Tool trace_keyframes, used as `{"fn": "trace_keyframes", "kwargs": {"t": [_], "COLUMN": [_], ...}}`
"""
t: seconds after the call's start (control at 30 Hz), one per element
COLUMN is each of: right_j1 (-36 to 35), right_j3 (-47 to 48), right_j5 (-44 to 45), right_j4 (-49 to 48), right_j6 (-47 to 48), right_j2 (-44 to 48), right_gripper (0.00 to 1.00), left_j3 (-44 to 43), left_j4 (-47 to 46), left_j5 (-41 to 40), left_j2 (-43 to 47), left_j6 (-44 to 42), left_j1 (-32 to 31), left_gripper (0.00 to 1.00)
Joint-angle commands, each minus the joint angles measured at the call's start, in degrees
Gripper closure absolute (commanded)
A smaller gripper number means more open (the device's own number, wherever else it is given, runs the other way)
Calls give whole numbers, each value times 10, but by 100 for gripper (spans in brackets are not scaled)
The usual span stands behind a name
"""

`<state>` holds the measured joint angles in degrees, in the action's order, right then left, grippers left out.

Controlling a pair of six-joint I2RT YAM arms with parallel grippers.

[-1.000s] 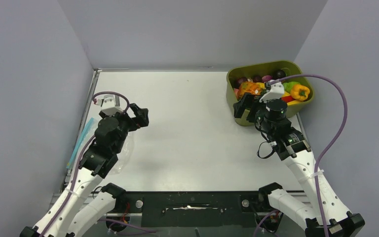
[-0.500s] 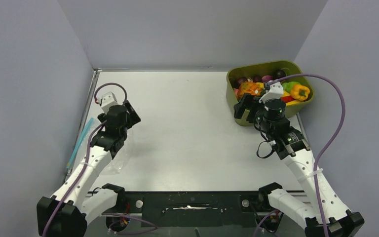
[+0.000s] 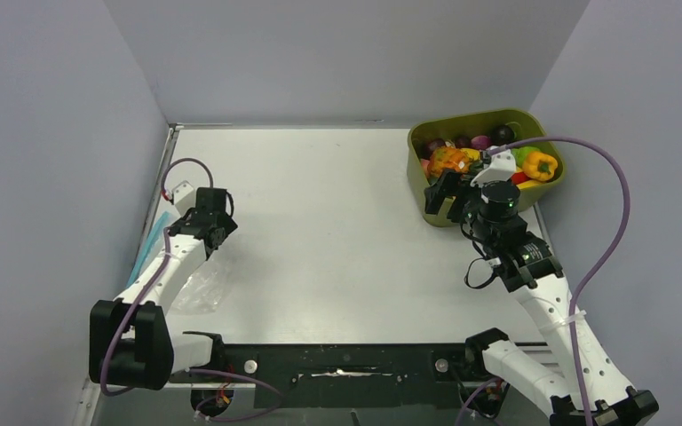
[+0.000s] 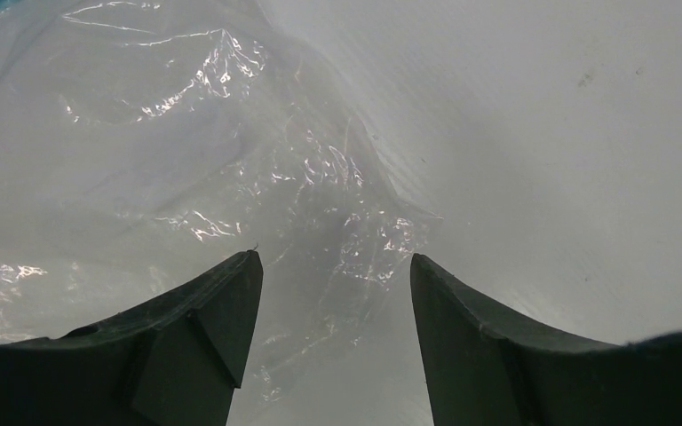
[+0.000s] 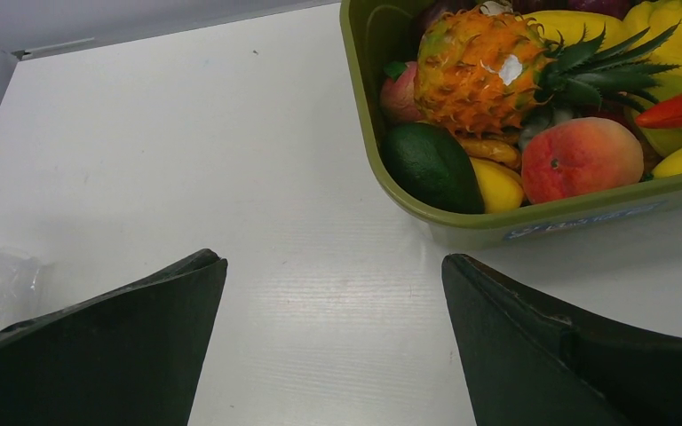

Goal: Place the food in the zip-top bag and seal the zipper
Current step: Pick up the zipper food storage bag at the center of the board.

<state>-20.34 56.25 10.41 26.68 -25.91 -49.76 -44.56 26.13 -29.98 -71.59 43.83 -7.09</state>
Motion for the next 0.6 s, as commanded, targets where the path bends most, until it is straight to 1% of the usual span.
{"fn": "trace_keyframes", "kwargs": {"t": [0.0, 0.07, 0.13, 0.2, 0.33, 0.57], "right_j1": [-2, -2, -2, -1, -2, -2], "right_j3": [11, 12, 12, 9, 2, -2], "right_j5": [17, 17, 18, 20, 22, 15], "right_j4": [-20, -19, -19, -20, -19, -22], "right_j6": [6, 6, 7, 7, 5, -3], "right_j2": [11, 11, 11, 13, 19, 18], "right_gripper": [2, 2, 3, 3, 2, 2], "left_j3": [-15, -6, -6, -6, -1, 10], "left_j4": [-6, -24, -36, -40, -50, -62], "left_j5": [-9, 15, 55, 74, 95, 98], "left_j2": [-12, -22, -34, -46, -62, -89], "left_j6": [17, 4, -14, -19, -19, 1], "left_j1": [1, 1, 0, 0, -3, -18], "left_gripper": [39, 39, 40, 40, 39, 39]}}
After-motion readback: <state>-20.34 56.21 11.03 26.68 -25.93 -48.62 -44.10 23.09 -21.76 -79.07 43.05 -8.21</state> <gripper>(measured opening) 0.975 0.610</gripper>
